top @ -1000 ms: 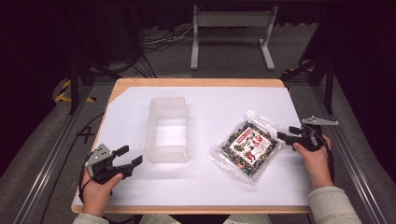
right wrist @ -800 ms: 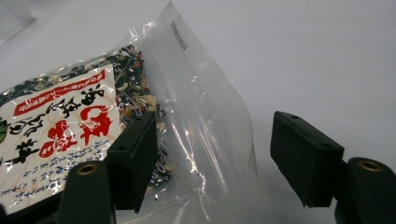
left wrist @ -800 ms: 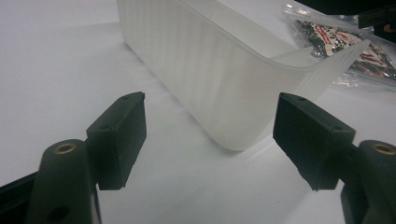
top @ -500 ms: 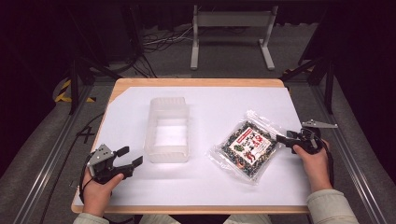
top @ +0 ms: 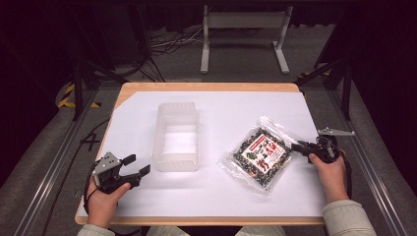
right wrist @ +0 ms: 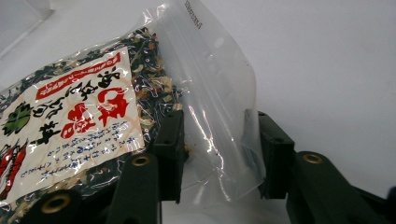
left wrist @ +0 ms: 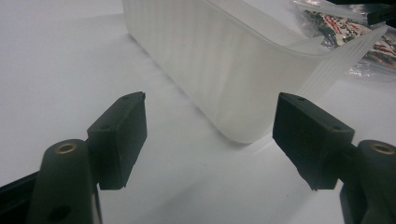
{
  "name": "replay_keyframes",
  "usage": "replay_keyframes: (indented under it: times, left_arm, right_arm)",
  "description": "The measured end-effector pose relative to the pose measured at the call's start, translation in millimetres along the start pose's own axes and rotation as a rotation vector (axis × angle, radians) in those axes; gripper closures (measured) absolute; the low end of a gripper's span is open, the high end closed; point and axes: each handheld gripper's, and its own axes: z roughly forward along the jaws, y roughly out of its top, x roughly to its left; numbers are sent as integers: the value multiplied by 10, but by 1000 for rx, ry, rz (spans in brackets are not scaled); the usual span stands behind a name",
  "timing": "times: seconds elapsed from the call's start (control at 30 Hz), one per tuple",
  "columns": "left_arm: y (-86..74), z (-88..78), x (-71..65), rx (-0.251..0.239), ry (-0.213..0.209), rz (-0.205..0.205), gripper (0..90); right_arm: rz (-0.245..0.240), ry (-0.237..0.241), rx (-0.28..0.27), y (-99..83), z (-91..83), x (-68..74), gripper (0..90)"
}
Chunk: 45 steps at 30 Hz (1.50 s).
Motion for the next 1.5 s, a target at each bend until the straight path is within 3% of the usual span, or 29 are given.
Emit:
replay_keyframes:
  times: [0.13,0.27,0.47,0.6,0.77,1.0,1.5]
  left_arm:
    - [0,1,1,-2,3,-1,271]
    - [3,-1,1,-2,1,-5,271]
    - [9,-10,4,-12,0,-12,272]
    - [28,-29,14,-24,10,-20,271]
    - [66,-81,33,-36,20,0,264]
    - [102,-97,-5,-34,23,29,262]
    - [108,-103,-35,-32,25,36,267]
  right_arm:
    - [-4,1,-12,4,-27,8,816]
    - [-7,12,-12,8,-44,7,895]
    - [-30,-8,-14,25,-60,51,900]
    - [-26,2,-33,49,-108,60,900]
    - [-22,21,-63,104,-206,78,900]
    - [-68,25,-119,260,-396,206,900]
    - [-141,63,-233,535,-842,459,900]
